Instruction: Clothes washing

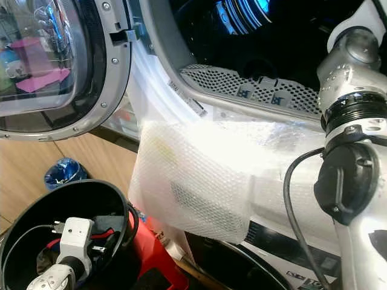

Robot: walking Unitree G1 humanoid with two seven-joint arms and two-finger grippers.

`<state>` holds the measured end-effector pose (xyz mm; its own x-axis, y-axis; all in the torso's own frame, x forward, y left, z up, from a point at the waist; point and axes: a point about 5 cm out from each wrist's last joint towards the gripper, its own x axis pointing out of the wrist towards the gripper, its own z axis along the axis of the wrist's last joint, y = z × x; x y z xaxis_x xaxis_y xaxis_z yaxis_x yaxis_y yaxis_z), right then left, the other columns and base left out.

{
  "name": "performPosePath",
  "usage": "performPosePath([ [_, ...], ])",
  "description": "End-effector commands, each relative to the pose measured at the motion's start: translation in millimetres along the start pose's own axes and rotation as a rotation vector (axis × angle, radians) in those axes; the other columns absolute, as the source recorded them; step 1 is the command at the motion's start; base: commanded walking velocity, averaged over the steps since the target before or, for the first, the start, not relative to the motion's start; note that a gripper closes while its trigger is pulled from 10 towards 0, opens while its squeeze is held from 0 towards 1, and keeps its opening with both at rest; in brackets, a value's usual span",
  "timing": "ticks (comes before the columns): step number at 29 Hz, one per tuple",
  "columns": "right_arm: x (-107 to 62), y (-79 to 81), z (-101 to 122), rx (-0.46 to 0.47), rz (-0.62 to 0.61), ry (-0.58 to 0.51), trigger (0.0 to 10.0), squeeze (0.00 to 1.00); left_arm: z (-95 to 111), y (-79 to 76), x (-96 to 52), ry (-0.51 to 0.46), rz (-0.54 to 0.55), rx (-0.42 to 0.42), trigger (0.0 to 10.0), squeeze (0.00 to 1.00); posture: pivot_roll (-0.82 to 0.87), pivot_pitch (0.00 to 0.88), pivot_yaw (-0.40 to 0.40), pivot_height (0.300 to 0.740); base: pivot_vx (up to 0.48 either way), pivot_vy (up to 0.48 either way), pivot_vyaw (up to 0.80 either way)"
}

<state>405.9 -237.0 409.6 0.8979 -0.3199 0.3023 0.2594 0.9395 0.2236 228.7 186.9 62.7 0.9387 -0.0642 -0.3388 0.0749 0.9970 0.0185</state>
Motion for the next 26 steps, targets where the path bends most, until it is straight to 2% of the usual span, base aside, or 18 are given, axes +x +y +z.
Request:
performPosePath([
  [1,-1.1,17.6,13.3,-0.040,0.102,-0.061,10.0,1.00,-0.7,-2.0,-2.2,0.010,-0.021,0.010,10.0,0.00,0.01,0.094,0.094,0.740,0.000,0.000,0.00],
  [2,-1.7,21.9,20.2,-0.096,0.129,-0.102,10.0,1.00,-0.6,-3.1,-2.2,0.010,-0.024,0.009,10.0,0.00,0.01,0.095,0.094,0.740,0.000,0.000,0.00],
  [6,-2.4,27.3,26.2,-0.118,0.170,-0.119,10.0,1.00,0.5,-4.8,-2.1,0.008,-0.030,0.008,10.0,0.00,0.01,0.093,0.091,0.740,0.000,0.000,0.00],
  [9,-2.3,26.5,29.0,-0.145,0.144,-0.130,10.0,1.00,1.0,-4.7,-1.9,0.006,-0.031,0.007,10.0,0.00,0.02,0.092,0.090,0.740,0.000,0.000,0.00],
  [10,-1.8,21.9,31.9,-0.164,0.087,-0.143,10.0,1.00,1.5,-4.3,-1.7,0.004,-0.029,0.006,10.0,0.00,0.01,0.090,0.091,0.740,0.000,0.000,0.00],
  [11,-1.0,10.0,37.0,-0.167,-0.040,-0.160,10.0,1.00,2.2,-3.7,-1.1,0.002,-0.024,0.003,10.0,0.00,0.01,0.090,0.091,0.740,0.000,0.000,0.00],
  [12,-1.0,10.0,37.0,-0.167,-0.040,-0.160,10.0,1.00,2.2,-3.7,-1.1,0.002,-0.024,0.003,10.0,0.00,0.01,0.090,0.091,0.740,0.000,0.000,0.00],
  [13,-2.7,-16.4,51.9,-0.163,-0.291,-0.233,10.0,1.00,4.2,-2.1,-0.3,-0.010,-0.003,-0.003,10.0,0.00,0.03,0.081,0.082,0.740,0.000,0.000,0.00],
  [14,-4.7,-25.4,60.1,-0.161,-0.378,-0.277,10.0,1.00,5.0,-1.7,-0.2,-0.015,0.001,-0.002,10.0,0.00,0.03,0.081,0.082,0.740,0.000,0.000,0.00],
  [15,-6.7,-30.5,68.2,-0.161,-0.433,-0.319,10.0,1.00,5.5,-1.2,-0.3,-0.017,0.004,-0.003,10.0,0.00,0.03,0.081,0.081,0.740,0.000,0.000,0.00],
  [17,-8.8,-32.7,76.6,-0.162,-0.467,-0.363,10.0,1.00,5.7,-1.0,-0.6,-0.019,0.007,-0.004,10.0,0.00,0.03,0.082,0.079,0.740,0.000,0.000,0.00],
  [19,-9.4,-32.5,79.5,-0.164,-0.473,-0.377,10.0,1.00,5.6,-1.4,-0.8,-0.019,0.007,-0.006,10.0,0.00,0.03,0.083,0.077,0.740,0.000,0.000,0.00],
  [21,-6.1,-11.8,74.4,-0.249,-0.301,-0.351,10.0,1.00,4.9,-3.3,-0.9,-0.017,0.005,-0.010,10.0,0.00,0.02,0.088,0.078,0.740,0.000,0.000,0.00],
  [22,-6.1,-11.8,74.4,-0.249,-0.301,-0.351,10.0,1.00,4.9,-3.3,-0.9,-0.017,0.005,-0.010,10.0,0.00,0.02,0.088,0.078,0.740,0.000,0.000,0.00],
  [23,-3.3,0.9,58.4,-0.276,-0.188,-0.276,10.0,1.00,3.7,-4.6,-1.0,-0.011,-0.004,-0.012,10.0,0.00,0.02,0.090,0.078,0.740,0.000,0.000,0.00],
  [24,-1.7,19.1,23.8,-0.262,-0.017,-0.123,10.0,0.00,1.7,-7.8,-1.0,0.002,-0.023,-0.011,10.0,0.00,0.01,0.095,0.081,0.740,0.000,0.000,0.00],
  [25,-2.4,24.9,11.1,-0.296,0.035,-0.077,10.0,0.00,1.1,-9.1,-0.8,0.005,-0.031,-0.011,10.0,0.00,0.01,0.095,0.081,0.740,0.000,0.000,0.00],
  [26,-3.6,30.5,0.1,-0.369,0.082,-0.049,10.0,0.00,0.9,-10.4,-0.7,0.008,-0.038,-0.010,10.0,0.00,0.01,0.098,0.083,0.740,0.000,0.000,0.00],
])
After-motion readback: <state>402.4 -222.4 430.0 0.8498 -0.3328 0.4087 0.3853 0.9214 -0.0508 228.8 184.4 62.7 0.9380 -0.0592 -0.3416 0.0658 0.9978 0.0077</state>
